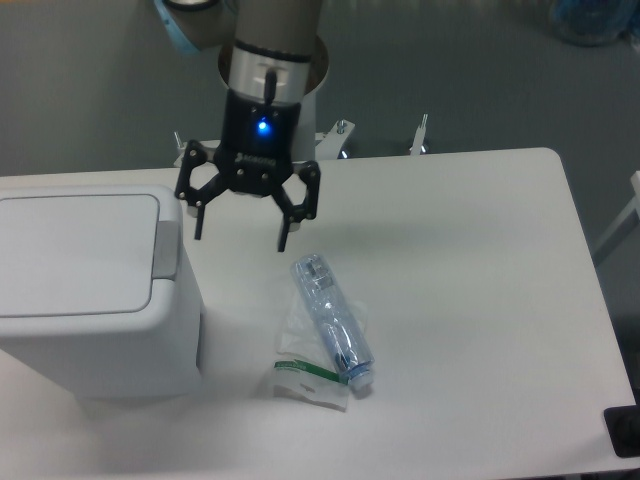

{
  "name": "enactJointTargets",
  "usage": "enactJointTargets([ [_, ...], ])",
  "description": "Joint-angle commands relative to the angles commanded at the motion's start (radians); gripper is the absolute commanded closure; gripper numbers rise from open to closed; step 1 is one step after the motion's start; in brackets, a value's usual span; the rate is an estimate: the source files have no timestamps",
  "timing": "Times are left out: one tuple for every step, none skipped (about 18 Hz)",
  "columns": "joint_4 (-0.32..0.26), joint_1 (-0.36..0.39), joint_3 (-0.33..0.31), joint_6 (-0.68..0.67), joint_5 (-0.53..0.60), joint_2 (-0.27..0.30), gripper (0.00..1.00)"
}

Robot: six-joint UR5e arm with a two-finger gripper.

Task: Open the trash can
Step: 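Lower the gripper beside the lid edge and press the lid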

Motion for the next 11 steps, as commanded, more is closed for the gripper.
enactJointTargets([
  [0.0,-0.002,0.002,0.0,-0.001,-0.002,0.0],
  [0.002,-0.003,0.002,0.0,0.0,-0.003,0.0],
  [0.0,-0.003,0.002,0.002,-0.001,-0.005,0.0],
  [0.002,-0.005,0.003,0.002,-0.002,-0.006,0.0],
  [0.002,-0.005,0.003,0.002,0.0,-0.011,0.0],
  [0.002,-0.008,0.003,0.003,0.0,-0.012,0.0],
  [0.002,-0.008,0.003,0.003,0.0,-0.014,0.0],
  [0.002,-0.009,0.003,0.006,0.0,-0.017,0.0],
  [0.002,-0.009,0.003,0.008,0.002,-0.02,0.0],
  [0.002,-0.009,0.003,0.009,0.002,-0.02,0.0],
  [0.002,-0.009,0.003,0.009,0.002,-0.02,0.0],
])
